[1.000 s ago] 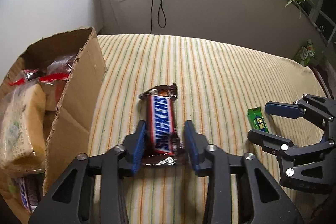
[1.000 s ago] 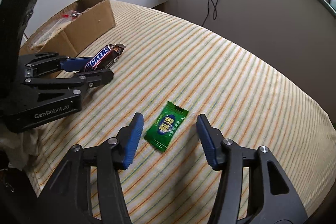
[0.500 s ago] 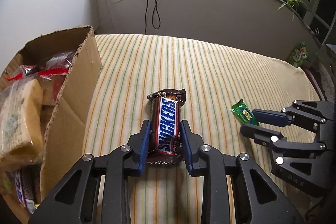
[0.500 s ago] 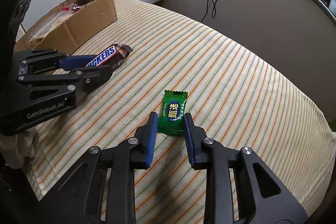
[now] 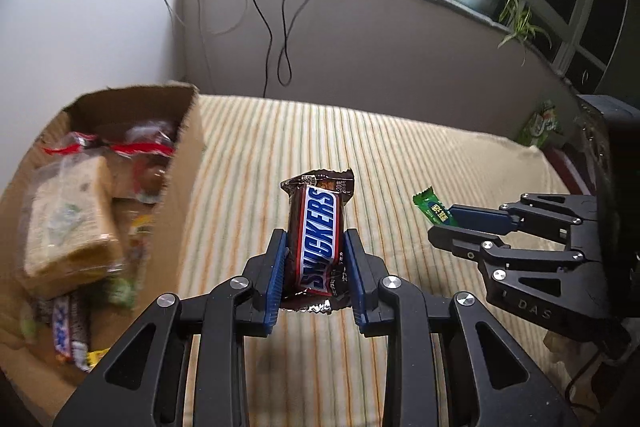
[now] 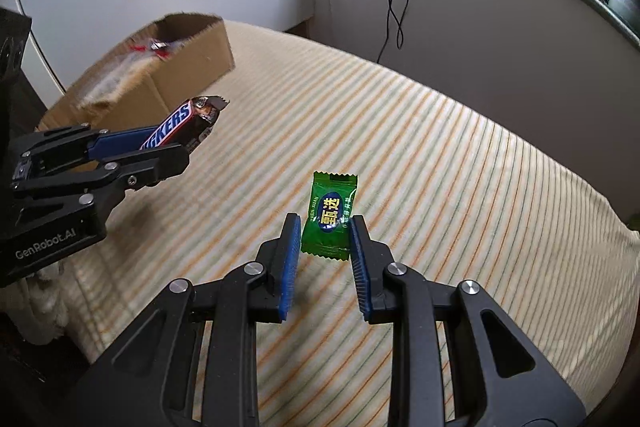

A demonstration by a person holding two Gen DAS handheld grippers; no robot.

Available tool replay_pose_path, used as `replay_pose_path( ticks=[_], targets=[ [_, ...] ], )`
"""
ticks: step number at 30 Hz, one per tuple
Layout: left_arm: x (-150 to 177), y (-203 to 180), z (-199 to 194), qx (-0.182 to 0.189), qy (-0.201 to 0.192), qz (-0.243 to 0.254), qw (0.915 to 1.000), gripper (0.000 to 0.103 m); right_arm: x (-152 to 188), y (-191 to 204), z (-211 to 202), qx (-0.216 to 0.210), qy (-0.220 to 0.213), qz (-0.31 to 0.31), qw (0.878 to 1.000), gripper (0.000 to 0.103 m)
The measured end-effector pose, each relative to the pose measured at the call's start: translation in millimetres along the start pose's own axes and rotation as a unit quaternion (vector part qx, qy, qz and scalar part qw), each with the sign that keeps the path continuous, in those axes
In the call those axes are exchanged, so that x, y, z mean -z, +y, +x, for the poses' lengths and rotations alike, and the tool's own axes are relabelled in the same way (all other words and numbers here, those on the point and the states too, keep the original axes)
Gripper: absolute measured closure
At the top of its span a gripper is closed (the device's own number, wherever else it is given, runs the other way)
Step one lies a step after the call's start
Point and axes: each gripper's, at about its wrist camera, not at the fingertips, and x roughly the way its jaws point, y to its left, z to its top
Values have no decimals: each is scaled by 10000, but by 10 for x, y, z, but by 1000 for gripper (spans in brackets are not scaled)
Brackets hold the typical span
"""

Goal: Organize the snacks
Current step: 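Carry the Snickers bar and green candy into the box and open both tools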

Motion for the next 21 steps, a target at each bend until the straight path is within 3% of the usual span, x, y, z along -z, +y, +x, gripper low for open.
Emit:
replay_pose_path(
  ticks=[12,21],
  targets=[
    [0,437,-523,-308,-541,-189,9979,76,-325,491,-184,-318,-351,-180,9987,77],
    [76,908,-712,-688,-671,-490,9942,76,-651,927,-83,-563,-467,-422,9964,77]
  ],
)
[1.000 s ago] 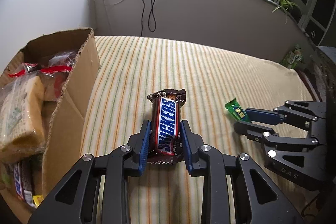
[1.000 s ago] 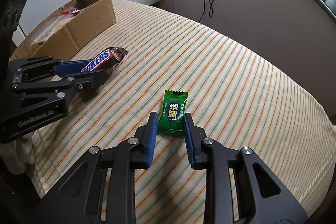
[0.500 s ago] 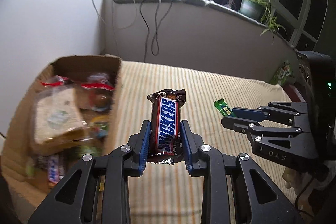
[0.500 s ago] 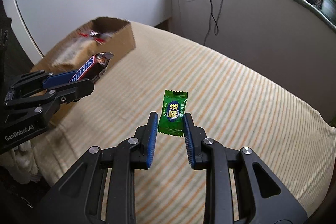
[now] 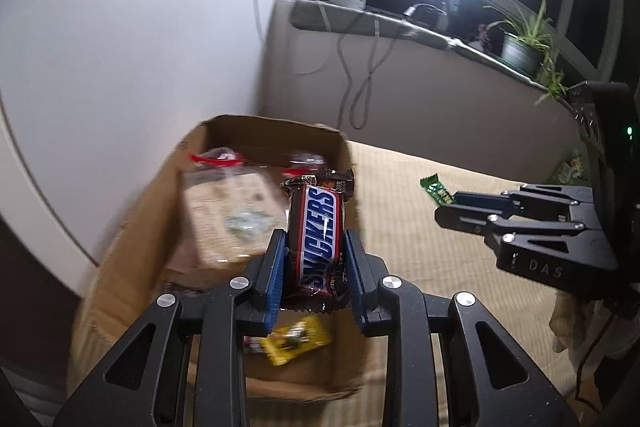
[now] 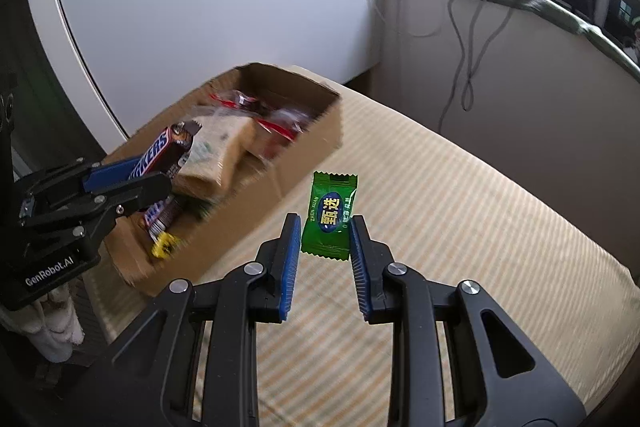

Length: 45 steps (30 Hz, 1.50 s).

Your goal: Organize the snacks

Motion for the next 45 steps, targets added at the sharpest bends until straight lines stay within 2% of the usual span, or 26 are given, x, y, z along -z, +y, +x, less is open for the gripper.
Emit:
replay_pose_path(
  ticks=[10,20,28,30,31,33,36,40,42,45],
  targets=[
    [11,366,-33,-311,-16,-200,9993,76,-274,323,303,-236,40,-157,9996,77],
    [-9,423,-20,-384,-11,-212,9990,76,-338,520,513,-386,168,-311,9986,77],
    [1,435,-19,-428,-9,-204,9989,76,-353,537,511,-518,112,-307,9981,77],
    [4,452,-22,-440,-5,-228,9988,76,-360,518,497,-564,103,-249,9980,64],
    [4,461,-26,-438,-3,-242,9987,76,-360,508,483,-569,78,-219,9981,53],
    [6,472,-36,-444,-9,-254,9987,76,-363,484,452,-550,0,-168,9983,47],
    [0,472,-52,-461,-33,-249,9986,65,-363,445,415,-547,-29,-108,9984,41],
    [1,463,-66,-452,-39,-248,9987,63,-340,412,369,-487,-54,-82,9988,39],
    [7,449,-75,-460,-39,-246,9986,49,-320,406,352,-461,-58,-89,9989,39],
    [24,431,-96,-477,-39,-248,9985,42,-276,394,326,-418,-54,-82,9991,38]
  ],
)
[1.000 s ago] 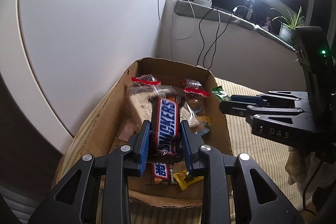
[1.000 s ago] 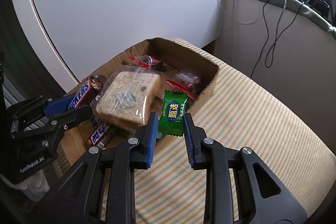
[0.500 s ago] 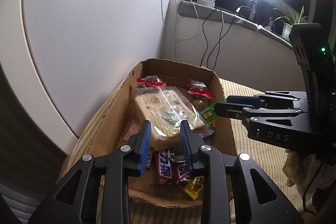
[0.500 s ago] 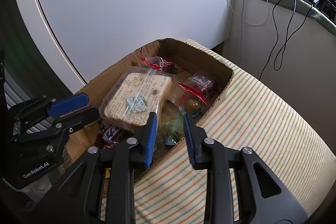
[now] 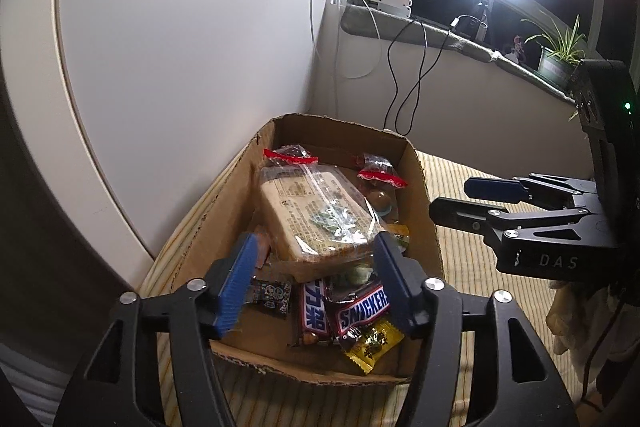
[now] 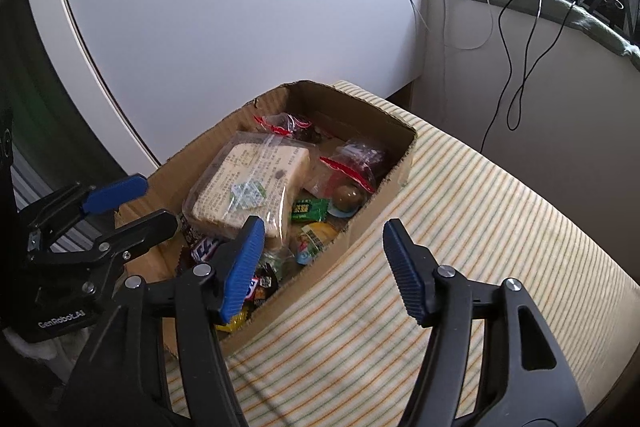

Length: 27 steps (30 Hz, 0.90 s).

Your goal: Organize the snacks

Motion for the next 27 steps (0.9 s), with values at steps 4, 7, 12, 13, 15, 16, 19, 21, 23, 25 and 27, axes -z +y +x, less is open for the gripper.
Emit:
replay_pose_path(
  ticks=[4,7,12,13,15,16,19,21,23,25,27],
  targets=[
    [13,-4,-31,-19,18,12,10000,34,65,-15,-47,105,-12,3,9999,34],
    [36,-12,-79,-55,20,16,10000,32,118,-25,-138,229,-131,29,9996,16],
    [76,-12,-164,-136,12,8,9999,26,185,-20,-298,467,-283,115,9984,14],
    [85,-22,-191,-149,-2,18,9999,26,205,-7,-320,552,-294,111,9980,14],
    [101,-49,-234,-185,-26,69,9998,26,242,27,-364,707,-306,54,9970,14],
    [110,-65,-258,-214,-38,97,9997,26,263,44,-383,759,-310,29,9966,14],
    [131,-107,-312,-246,-55,129,9996,26,323,95,-435,835,-307,-4,9960,14],
    [148,-135,-346,-265,-66,164,9995,25,357,122,-478,864,-342,-10,9957,14],
    [159,-168,-376,-308,-85,229,9992,25,390,141,-536,867,-391,5,9955,14],
    [184,-193,-414,-349,-98,256,9990,23,421,160,-591,887,-440,19,9951,14],
    [212,-199,-452,-356,-114,238,9990,22,460,178,-643,939,-510,34,9943,14]
  ],
)
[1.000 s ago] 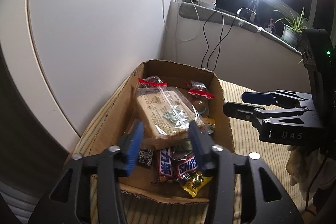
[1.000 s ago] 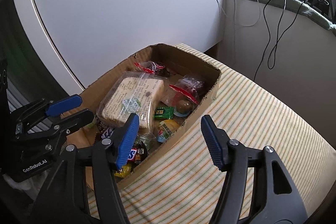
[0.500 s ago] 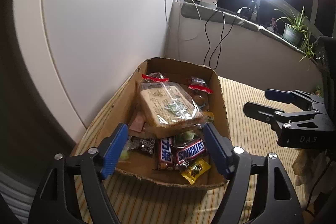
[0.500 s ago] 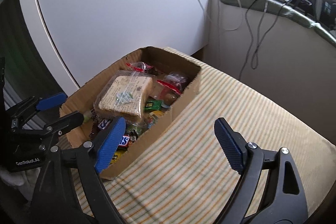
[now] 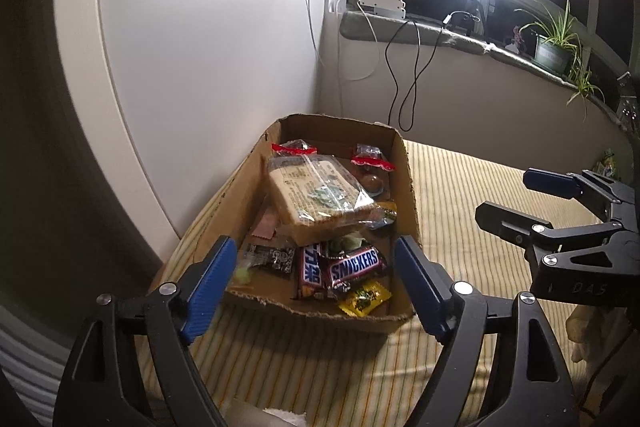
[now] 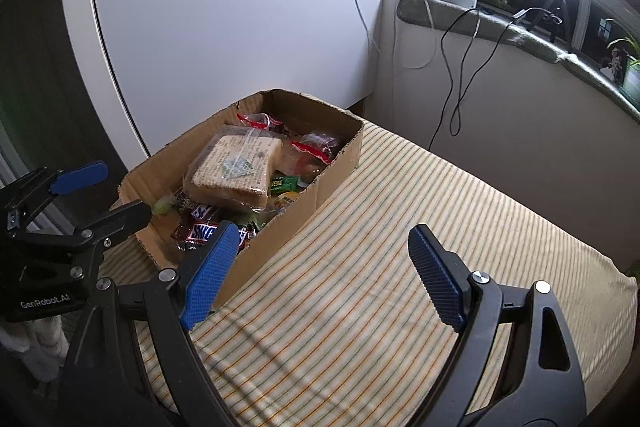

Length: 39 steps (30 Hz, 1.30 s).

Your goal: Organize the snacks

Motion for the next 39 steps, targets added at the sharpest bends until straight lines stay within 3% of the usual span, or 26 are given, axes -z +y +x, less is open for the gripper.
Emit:
replay_pose_path(
  ticks=[12,39],
  targets=[
    [70,-20,-91,-105,35,-75,9999,22,185,-32,-91,5,-40,198,9998,14],
    [81,-104,-140,-108,-53,-7,9999,22,240,-44,-96,4,-37,263,9996,14]
  ],
)
